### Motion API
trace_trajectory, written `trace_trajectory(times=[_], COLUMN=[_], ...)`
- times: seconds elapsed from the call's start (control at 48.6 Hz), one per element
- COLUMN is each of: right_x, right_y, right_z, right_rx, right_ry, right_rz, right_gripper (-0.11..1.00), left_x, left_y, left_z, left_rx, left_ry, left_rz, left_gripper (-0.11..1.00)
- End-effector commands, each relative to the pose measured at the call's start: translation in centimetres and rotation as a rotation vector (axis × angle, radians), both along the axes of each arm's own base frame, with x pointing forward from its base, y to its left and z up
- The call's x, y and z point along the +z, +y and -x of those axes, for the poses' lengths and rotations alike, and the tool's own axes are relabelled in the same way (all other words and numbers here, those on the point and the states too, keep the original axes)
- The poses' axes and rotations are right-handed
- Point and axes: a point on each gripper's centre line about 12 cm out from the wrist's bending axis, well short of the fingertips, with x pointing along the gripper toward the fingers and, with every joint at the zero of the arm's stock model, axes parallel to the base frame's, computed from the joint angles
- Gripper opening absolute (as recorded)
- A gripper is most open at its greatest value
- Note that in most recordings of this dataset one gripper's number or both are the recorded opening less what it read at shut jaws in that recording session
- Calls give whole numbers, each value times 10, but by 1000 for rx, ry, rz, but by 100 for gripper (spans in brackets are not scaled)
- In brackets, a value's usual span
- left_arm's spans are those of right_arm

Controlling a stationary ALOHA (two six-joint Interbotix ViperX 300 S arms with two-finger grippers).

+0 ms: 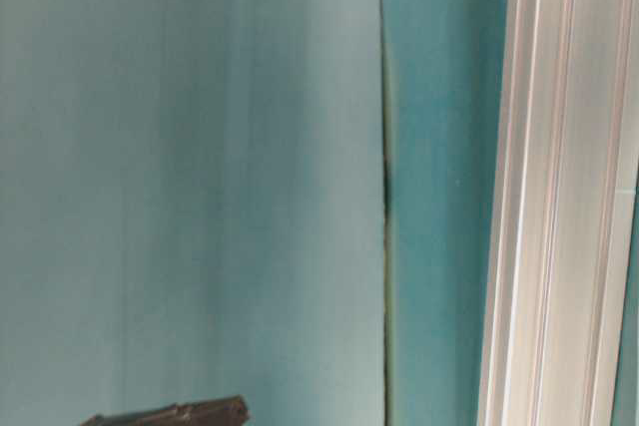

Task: Lift the metal rail with both hands.
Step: 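Move both grippers down over the two ends of the silver rail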

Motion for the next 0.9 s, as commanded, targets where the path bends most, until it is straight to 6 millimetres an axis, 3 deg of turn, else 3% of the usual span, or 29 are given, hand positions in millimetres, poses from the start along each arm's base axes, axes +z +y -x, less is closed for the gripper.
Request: trace_trajectory(times=[0.0,0.226,0.35,0.432,0.535,0.637,0.72,0.781,0.884], right_x=[3,-14,-19,-25,-32,-39,-45,-47,-48], right_y=[3,1,1,1,0,2,2,2,2], right_z=[-9,-11,-14,-16,-18,-18,-18,-20,-21], right_rx=[11,18,22,26,29,46,62,72,87], right_ry=[15,166,206,230,255,286,307,309,313], right_rz=[1,17,18,21,23,31,40,45,52], right_gripper=[-2,1,9,20,46,76,93,99,99], left_x=[6,-6,-8,-10,-13,-17,-22,-27,-38], left_y=[3,-3,-3,-4,-6,-9,-14,-17,-21], left_z=[-9,-13,-11,-11,-10,-9,-8,-8,-7], left_rx=[3,-22,-21,-24,-31,-40,-58,-60,-66], left_ry=[2,63,69,74,83,97,111,126,157], left_rz=[-2,1,3,2,2,4,4,10,16], left_gripper=[-5,-5,-5,-3,4,24,49,68,93])
